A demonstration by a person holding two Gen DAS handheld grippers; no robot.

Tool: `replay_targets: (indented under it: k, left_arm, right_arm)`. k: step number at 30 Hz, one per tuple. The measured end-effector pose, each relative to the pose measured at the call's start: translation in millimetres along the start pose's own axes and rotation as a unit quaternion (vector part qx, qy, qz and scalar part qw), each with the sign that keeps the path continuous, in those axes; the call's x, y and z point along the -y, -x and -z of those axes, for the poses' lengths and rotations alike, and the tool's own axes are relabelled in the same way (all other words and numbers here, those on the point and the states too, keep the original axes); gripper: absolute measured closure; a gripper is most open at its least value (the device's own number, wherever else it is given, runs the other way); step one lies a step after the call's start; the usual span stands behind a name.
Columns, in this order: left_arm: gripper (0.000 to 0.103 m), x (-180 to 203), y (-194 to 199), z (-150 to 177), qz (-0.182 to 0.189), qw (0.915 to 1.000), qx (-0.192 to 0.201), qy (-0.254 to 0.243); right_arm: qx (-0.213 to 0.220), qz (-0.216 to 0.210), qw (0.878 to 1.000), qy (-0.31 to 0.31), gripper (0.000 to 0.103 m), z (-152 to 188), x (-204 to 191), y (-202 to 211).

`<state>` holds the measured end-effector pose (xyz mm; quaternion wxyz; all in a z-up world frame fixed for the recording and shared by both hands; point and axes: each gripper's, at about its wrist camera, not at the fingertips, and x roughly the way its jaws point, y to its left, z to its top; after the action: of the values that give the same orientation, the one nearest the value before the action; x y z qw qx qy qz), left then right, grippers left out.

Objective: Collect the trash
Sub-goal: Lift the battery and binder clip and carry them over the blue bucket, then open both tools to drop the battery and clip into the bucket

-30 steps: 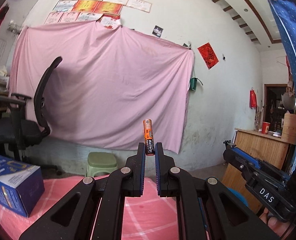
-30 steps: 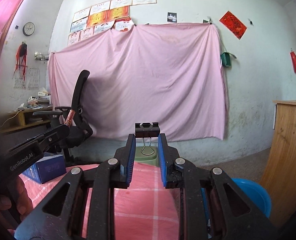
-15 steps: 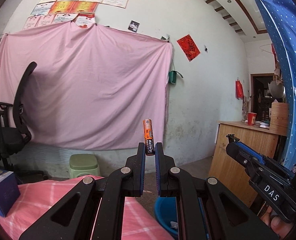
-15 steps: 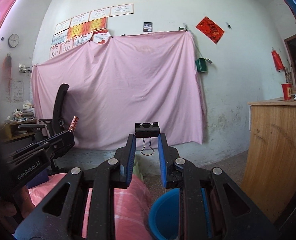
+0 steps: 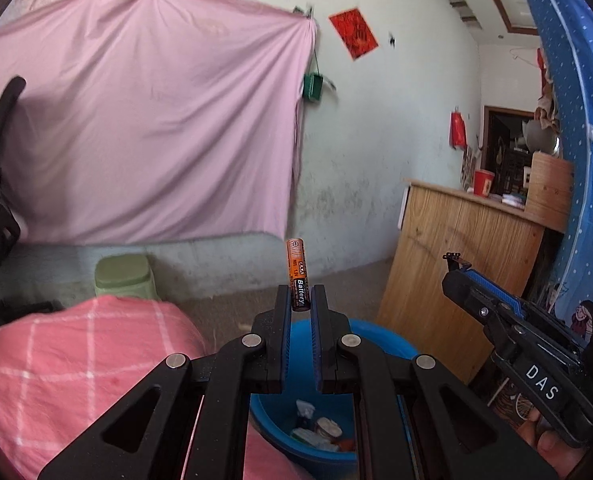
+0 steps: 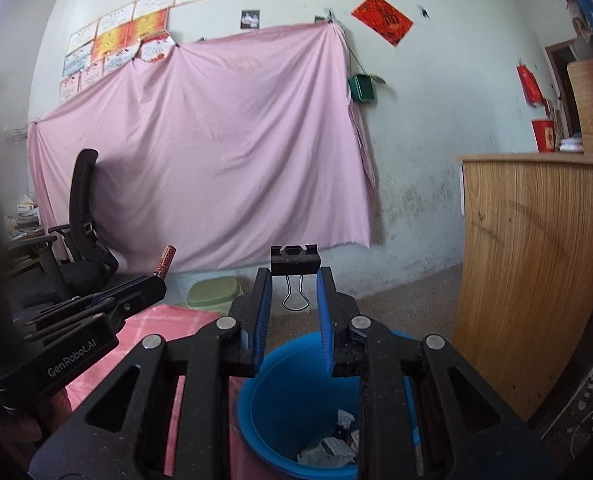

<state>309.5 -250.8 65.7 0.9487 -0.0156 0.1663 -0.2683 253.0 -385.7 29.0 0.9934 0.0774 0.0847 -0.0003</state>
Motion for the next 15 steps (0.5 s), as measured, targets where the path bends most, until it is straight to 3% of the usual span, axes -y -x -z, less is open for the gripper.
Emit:
replay_targets:
  k: [5, 15]
  left_arm:
    - [0.096, 4.0, -41.8, 8.2, 0.017, 0.9958, -0.085, 0.031]
    - [0.096, 11.1, -96.0, 22.9, 0.014, 0.9790, -0.196, 0.052]
  right_arm:
    - [-0.047, 0.008, 0.999, -0.016, 0.055, 15.5, 14.8, -15.9]
    - [-0.158, 0.016, 0.986, -0.045, 0.055, 49.0, 36.9, -57.7]
